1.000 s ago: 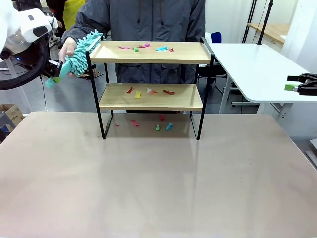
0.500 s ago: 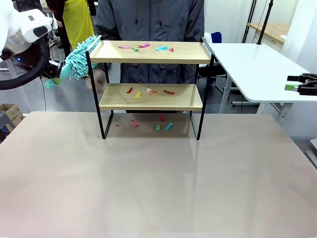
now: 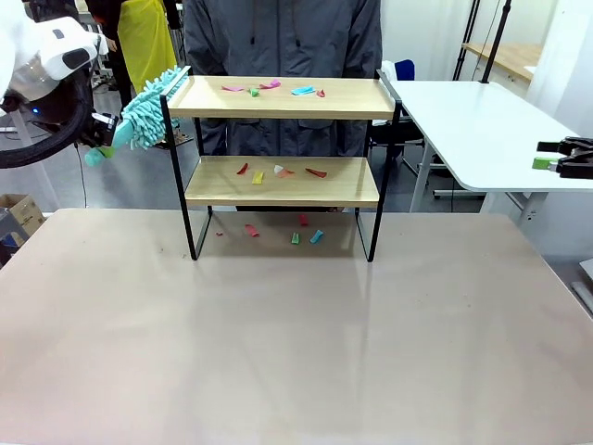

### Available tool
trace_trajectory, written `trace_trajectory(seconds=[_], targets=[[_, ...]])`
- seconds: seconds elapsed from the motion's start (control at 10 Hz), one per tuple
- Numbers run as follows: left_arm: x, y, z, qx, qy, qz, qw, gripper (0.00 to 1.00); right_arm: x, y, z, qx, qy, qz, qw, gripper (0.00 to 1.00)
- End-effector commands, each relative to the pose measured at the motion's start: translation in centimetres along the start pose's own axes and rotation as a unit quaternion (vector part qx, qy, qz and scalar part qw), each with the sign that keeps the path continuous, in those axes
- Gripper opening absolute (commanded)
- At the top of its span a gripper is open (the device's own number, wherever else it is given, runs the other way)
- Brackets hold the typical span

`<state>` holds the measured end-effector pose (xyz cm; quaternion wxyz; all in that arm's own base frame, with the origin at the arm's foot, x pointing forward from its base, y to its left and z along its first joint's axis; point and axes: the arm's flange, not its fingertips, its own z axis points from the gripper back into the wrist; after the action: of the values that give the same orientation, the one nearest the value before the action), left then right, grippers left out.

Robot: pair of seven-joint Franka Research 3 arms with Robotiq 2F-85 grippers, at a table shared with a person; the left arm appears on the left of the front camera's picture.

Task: Clean the shelf.
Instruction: Clean the specific section of the Shelf indicated by the human with the Duster.

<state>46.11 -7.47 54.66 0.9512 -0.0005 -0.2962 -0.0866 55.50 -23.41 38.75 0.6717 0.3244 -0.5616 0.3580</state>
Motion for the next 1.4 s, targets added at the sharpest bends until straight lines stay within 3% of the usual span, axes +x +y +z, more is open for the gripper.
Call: trace_trajectory(seconds=[0.0, 0.3, 0.7, 1.0, 1.2, 1.3], targets=[[0.1, 2.1, 1.6, 0.003, 0.008, -0.027, 1.0, 0.13, 0.2, 0.0, -0.1, -0.001, 0.001, 0.002, 1.0, 1.0], [-1.1, 7.0, 6.3, 0.038, 0.043, -0.12, 0.991, 0.13, 0.2, 0.0, -0.1, -0.001, 0.001, 0.002, 1.0, 1.0], [-4.2, 10.8, 11.8, 0.048, 0.115, -0.334, 0.934, 0.13, 0.2, 0.0, -0.1, -0.001, 0.001, 0.002, 1.0, 1.0], [-7.0, 11.6, 15.1, 0.024, 0.174, -0.492, 0.853, 0.13, 0.2, 0.0, -0.1, -0.001, 0.001, 0.002, 1.0, 1.0], [-8.7, 11.3, 17.2, -0.002, 0.187, -0.608, 0.772, 0.13, 0.2, 0.0, -0.1, -0.001, 0.001, 0.002, 1.0, 1.0], [-9.0, 11.1, 18.0, -0.022, 0.192, -0.637, 0.746, 0.13, 0.2, 0.0, -0.1, -0.001, 0.001, 0.002, 1.0, 1.0]])
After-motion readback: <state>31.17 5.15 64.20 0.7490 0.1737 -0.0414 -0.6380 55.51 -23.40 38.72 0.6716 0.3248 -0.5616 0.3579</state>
